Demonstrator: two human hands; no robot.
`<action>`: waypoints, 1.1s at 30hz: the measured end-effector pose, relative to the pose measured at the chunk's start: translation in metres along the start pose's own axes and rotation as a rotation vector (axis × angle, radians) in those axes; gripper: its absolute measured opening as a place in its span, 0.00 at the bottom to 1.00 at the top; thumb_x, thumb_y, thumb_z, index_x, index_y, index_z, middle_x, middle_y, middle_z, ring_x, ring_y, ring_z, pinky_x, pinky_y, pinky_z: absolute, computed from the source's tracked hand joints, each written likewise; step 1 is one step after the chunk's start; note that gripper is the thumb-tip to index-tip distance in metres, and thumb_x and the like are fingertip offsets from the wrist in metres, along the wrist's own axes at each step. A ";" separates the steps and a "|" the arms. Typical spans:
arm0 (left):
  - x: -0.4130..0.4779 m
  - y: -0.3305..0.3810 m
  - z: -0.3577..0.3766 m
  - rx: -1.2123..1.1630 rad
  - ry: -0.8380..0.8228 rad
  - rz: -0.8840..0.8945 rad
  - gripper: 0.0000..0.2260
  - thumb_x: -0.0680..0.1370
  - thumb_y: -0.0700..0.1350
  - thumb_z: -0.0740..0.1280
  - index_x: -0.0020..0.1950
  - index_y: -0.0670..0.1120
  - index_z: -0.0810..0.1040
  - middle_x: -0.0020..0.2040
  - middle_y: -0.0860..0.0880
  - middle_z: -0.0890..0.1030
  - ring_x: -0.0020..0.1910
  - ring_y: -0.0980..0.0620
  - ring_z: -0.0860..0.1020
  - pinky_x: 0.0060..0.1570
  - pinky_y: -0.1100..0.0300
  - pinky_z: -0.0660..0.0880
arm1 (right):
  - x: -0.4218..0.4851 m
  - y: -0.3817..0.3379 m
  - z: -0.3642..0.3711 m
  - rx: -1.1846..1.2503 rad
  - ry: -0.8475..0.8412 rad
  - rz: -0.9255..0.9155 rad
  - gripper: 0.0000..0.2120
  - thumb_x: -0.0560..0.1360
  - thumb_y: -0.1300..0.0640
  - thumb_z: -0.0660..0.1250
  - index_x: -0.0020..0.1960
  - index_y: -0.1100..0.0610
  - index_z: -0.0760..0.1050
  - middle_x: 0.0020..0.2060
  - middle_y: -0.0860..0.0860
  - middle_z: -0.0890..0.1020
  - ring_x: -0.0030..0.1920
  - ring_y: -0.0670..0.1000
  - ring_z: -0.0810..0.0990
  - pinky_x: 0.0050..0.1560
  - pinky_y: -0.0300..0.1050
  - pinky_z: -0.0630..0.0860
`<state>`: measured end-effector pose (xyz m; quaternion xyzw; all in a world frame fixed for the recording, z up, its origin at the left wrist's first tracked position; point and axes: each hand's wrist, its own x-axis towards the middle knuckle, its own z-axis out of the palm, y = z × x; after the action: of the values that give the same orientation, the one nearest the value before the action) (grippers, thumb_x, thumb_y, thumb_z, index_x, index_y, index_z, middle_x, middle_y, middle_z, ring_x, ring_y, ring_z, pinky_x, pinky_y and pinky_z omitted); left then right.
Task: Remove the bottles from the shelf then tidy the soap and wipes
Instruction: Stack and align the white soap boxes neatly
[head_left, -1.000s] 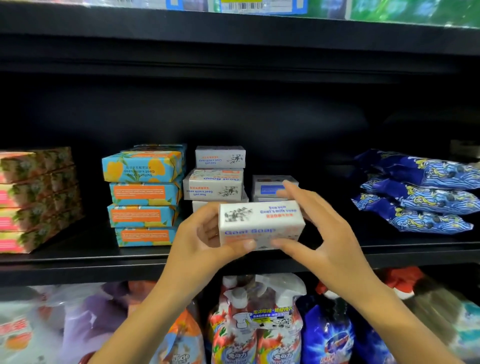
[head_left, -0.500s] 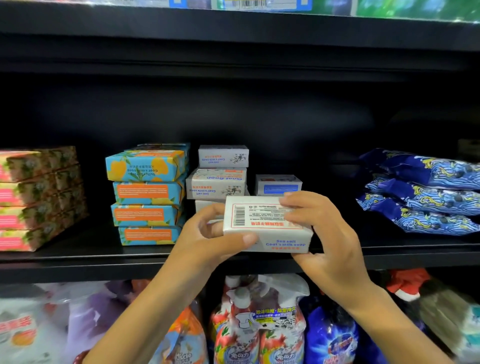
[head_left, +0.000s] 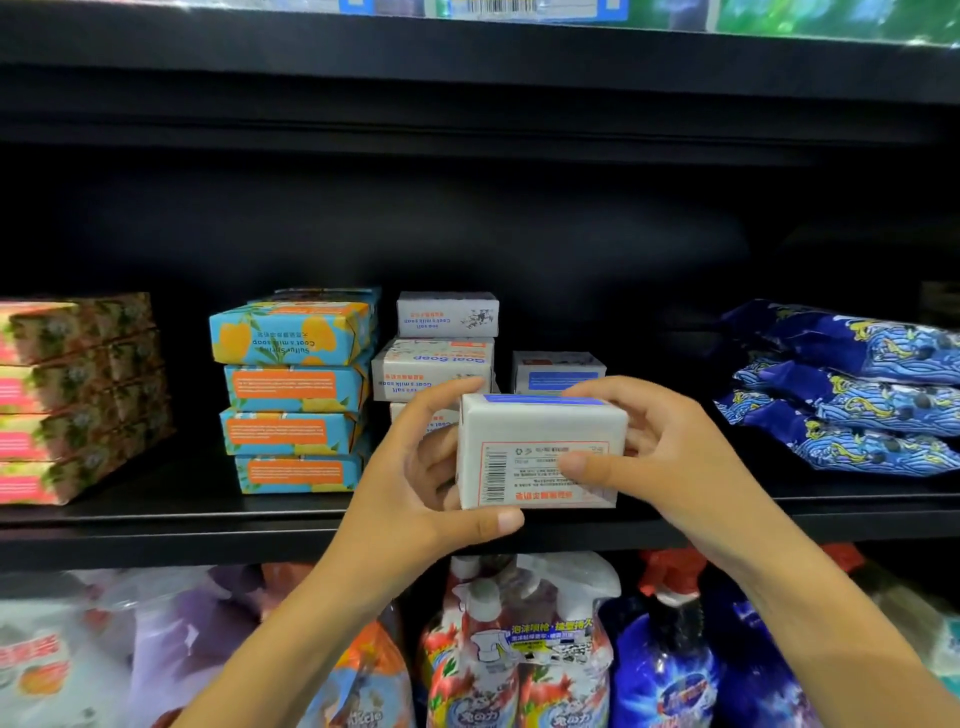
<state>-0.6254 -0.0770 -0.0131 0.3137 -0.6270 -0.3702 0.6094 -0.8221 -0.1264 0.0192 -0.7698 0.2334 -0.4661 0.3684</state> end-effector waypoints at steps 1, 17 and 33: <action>0.000 0.001 -0.001 0.009 0.012 -0.009 0.37 0.59 0.40 0.77 0.65 0.54 0.69 0.55 0.48 0.82 0.56 0.50 0.81 0.47 0.60 0.79 | -0.001 -0.001 0.001 -0.031 0.027 -0.047 0.23 0.59 0.59 0.80 0.51 0.55 0.76 0.44 0.44 0.84 0.46 0.45 0.83 0.42 0.35 0.77; 0.003 -0.009 -0.008 0.011 0.075 0.032 0.32 0.54 0.41 0.78 0.58 0.43 0.76 0.53 0.48 0.84 0.53 0.53 0.82 0.46 0.66 0.77 | -0.019 0.011 0.011 -0.299 0.050 -0.200 0.28 0.61 0.43 0.74 0.59 0.41 0.69 0.62 0.36 0.71 0.65 0.43 0.71 0.60 0.40 0.72; -0.002 -0.045 -0.029 1.131 0.119 0.108 0.21 0.69 0.66 0.59 0.49 0.55 0.82 0.45 0.60 0.82 0.48 0.60 0.78 0.43 0.70 0.70 | 0.050 -0.008 0.029 -0.199 0.320 -0.265 0.20 0.65 0.56 0.77 0.55 0.54 0.75 0.53 0.49 0.78 0.55 0.42 0.78 0.47 0.34 0.77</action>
<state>-0.5995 -0.1014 -0.0529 0.5790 -0.7072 0.0727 0.3992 -0.7730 -0.1467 0.0438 -0.7425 0.2305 -0.6013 0.1843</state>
